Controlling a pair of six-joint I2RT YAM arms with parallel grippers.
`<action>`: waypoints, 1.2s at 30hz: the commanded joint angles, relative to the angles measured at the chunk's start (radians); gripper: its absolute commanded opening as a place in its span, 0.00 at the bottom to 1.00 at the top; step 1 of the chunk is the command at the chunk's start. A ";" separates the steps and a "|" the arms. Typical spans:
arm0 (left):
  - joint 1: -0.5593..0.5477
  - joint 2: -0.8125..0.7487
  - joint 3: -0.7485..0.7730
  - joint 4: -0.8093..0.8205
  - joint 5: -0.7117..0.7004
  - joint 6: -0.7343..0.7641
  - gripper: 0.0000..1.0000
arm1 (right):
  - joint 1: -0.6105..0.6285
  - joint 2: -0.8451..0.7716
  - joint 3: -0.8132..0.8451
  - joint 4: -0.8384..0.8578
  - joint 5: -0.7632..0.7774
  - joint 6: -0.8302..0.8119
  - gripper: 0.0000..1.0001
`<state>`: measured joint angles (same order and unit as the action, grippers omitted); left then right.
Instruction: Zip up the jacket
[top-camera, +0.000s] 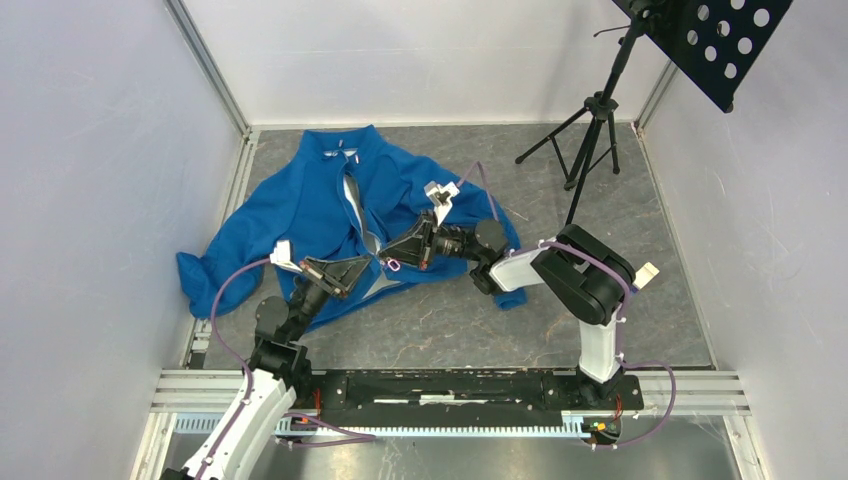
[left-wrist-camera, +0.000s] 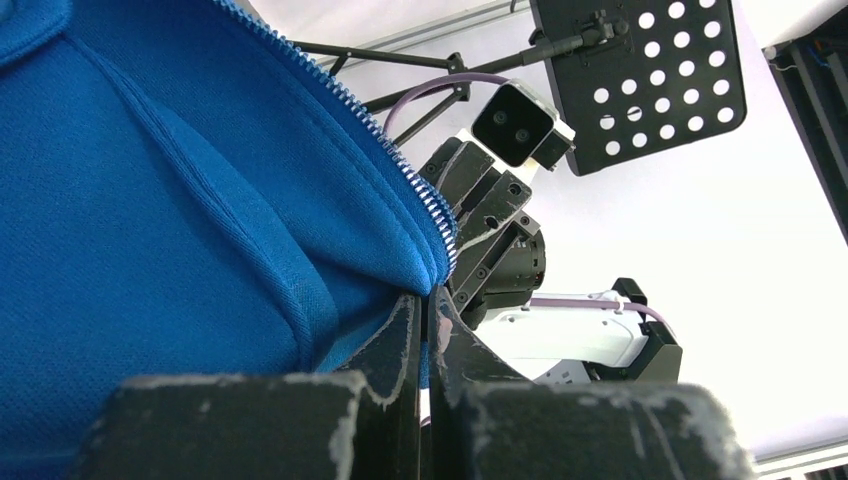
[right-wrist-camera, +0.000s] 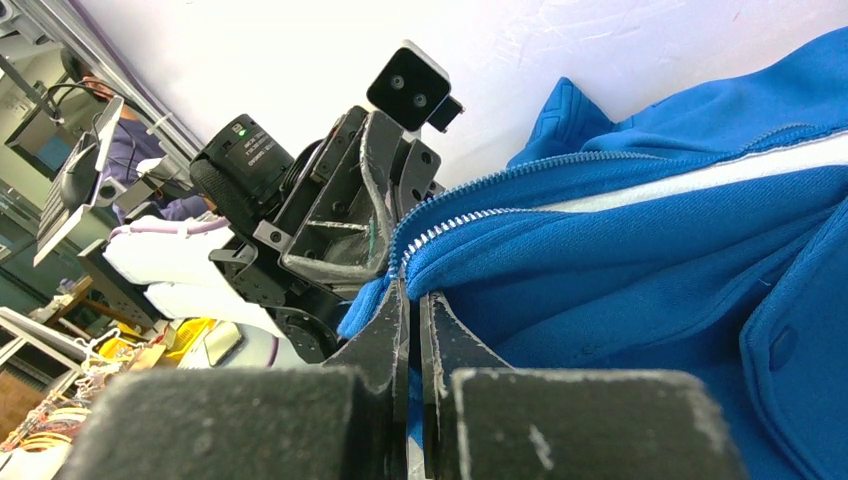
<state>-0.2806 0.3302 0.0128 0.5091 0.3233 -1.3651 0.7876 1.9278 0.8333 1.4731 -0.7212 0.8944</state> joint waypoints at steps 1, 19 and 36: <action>0.000 0.020 -0.007 0.069 0.068 -0.045 0.02 | 0.019 0.032 0.076 0.485 0.048 0.004 0.00; 0.000 -0.049 0.062 -0.220 0.037 0.102 0.02 | 0.059 0.007 0.061 0.485 0.171 0.074 0.00; 0.000 -0.107 0.125 -0.431 0.014 0.178 0.21 | 0.078 0.028 -0.005 0.483 0.244 0.081 0.00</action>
<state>-0.2764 0.2409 0.1181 0.1265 0.3145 -1.2274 0.8513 1.9785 0.8478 1.4750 -0.5091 0.9684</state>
